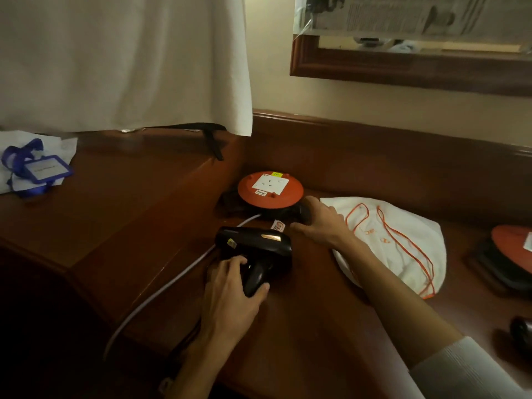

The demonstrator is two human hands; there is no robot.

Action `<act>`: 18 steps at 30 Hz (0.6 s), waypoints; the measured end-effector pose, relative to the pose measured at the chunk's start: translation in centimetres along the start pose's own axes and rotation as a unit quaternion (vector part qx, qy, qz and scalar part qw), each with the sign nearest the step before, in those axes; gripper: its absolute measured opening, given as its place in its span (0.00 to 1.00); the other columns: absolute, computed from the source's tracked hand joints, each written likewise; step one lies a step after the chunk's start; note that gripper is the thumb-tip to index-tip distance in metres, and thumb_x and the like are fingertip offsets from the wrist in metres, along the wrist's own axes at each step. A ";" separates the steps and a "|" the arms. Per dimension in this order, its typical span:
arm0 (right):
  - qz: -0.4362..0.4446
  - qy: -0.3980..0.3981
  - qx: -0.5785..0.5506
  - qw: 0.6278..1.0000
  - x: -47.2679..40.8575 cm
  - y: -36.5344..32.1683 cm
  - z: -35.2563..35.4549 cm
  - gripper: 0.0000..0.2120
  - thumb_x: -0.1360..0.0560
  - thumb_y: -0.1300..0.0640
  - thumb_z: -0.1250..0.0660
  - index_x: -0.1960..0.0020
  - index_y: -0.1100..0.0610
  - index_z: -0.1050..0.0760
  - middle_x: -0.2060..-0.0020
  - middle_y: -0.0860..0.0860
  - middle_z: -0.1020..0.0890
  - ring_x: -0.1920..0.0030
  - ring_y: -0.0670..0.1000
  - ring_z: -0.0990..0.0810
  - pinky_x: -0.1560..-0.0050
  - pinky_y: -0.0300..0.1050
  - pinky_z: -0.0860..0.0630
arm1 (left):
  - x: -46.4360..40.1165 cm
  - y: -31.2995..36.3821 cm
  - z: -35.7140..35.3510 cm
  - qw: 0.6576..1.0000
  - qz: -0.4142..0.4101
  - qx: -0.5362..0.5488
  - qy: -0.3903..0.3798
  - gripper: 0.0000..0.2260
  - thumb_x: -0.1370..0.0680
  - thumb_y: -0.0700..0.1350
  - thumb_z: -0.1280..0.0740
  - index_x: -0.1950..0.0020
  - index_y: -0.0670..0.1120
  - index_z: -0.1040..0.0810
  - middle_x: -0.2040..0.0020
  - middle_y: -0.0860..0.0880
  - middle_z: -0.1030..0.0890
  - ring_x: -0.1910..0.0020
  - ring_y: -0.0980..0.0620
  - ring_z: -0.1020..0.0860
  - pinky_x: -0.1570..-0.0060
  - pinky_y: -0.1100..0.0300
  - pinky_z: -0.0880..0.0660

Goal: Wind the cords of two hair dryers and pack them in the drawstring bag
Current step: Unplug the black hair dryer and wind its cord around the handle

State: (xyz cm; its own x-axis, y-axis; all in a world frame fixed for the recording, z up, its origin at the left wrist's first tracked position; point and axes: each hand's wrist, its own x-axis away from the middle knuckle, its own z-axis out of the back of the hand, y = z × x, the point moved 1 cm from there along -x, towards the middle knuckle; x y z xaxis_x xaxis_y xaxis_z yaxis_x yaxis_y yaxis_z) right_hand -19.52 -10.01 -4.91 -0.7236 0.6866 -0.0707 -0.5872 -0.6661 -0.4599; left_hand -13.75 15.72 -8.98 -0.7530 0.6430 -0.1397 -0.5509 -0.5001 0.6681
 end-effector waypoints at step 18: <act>-0.016 -0.110 -0.666 0.738 18.5 -4.6 2.4 0.21 0.18 0.46 0.38 0.34 0.60 0.22 0.40 0.57 0.16 0.39 0.56 0.18 0.37 0.51 0.24 | 2.8 10.1 3.8 0.973 -0.159 0.166 -0.027 0.16 0.24 0.50 0.25 0.40 0.52 0.25 0.49 0.54 0.16 0.52 0.59 0.15 0.56 0.62 0.16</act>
State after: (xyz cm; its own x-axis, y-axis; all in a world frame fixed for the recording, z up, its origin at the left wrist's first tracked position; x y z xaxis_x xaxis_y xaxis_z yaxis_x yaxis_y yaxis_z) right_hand -31.08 5.07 -1.97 -0.8442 0.5347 0.0375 0.1654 0.3264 -0.9306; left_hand -20.02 14.64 0.12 -0.5396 0.7680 -0.3450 -0.5990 -0.0621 0.7984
